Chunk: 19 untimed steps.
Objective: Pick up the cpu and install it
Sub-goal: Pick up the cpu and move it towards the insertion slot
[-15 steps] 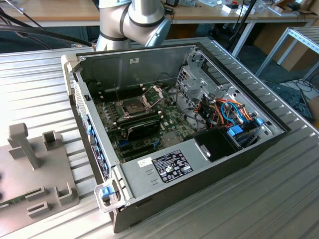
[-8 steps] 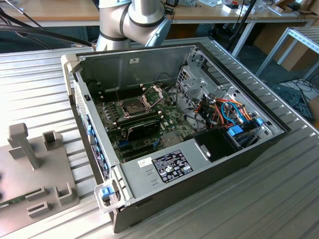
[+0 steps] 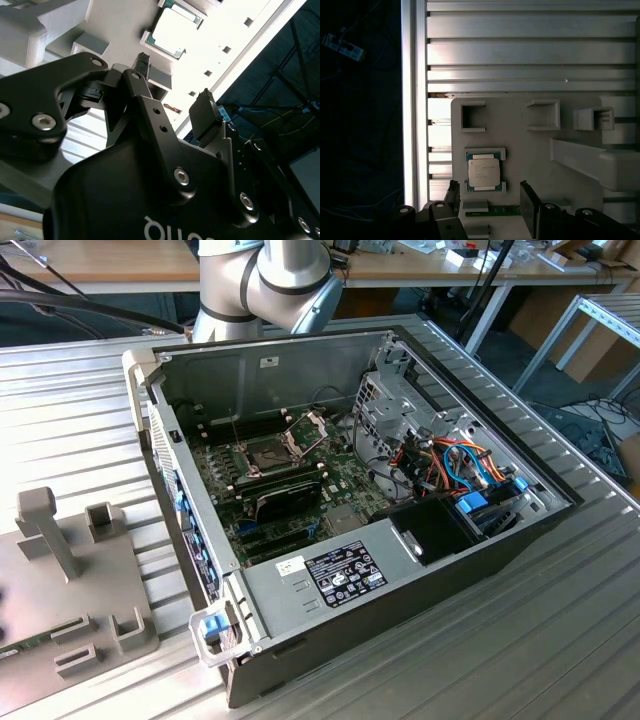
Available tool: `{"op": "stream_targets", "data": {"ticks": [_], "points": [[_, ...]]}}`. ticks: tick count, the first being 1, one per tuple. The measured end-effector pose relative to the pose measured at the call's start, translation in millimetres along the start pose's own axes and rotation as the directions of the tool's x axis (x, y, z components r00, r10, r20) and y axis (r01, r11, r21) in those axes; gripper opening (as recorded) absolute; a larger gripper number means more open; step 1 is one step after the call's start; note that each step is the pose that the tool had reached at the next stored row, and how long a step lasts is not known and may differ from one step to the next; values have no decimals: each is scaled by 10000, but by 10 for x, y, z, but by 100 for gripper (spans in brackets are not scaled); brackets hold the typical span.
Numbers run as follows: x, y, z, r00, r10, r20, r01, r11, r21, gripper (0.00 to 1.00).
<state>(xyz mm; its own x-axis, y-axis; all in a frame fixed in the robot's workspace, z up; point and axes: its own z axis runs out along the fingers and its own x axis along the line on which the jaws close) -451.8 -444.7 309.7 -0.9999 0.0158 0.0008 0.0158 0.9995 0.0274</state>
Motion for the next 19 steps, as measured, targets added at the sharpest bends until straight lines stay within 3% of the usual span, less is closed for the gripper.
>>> {"op": "stream_targets", "data": {"ticks": [11,19], "points": [[0,0,1,10000,-9,-2,9,10000,0,60],[0,-1,48,10000,-10,-3,10,10000,5,60]]}}
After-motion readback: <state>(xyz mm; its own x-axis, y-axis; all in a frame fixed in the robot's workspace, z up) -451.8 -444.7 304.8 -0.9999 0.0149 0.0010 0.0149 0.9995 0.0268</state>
